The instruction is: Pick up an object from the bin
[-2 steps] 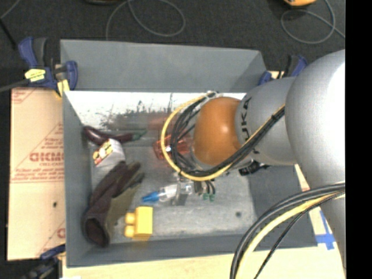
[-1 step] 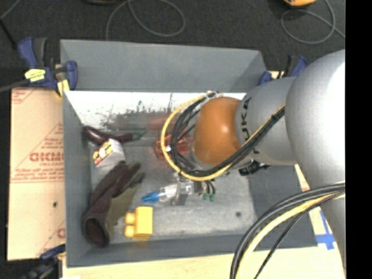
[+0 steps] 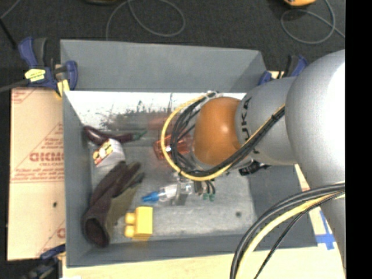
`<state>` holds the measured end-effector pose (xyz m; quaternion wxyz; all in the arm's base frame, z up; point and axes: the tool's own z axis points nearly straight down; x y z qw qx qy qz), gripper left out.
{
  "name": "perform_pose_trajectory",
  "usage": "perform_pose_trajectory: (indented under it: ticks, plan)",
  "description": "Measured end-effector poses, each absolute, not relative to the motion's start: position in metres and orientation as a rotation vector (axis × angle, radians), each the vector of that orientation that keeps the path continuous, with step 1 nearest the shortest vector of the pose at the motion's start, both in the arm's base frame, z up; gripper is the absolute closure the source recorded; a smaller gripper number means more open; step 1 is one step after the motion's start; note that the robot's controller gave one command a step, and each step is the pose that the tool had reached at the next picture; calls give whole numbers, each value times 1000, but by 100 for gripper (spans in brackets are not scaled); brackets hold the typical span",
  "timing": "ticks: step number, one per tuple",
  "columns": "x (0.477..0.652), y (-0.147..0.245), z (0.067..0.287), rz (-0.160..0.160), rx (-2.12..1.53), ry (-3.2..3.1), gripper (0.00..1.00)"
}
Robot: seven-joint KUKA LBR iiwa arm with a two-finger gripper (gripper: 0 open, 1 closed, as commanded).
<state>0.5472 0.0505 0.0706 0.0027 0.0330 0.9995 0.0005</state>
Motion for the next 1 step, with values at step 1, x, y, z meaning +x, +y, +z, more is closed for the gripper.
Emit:
perform_pose_trajectory:
  ticks: [1]
  plan:
    - [546,50,75,1,104,3137,100]
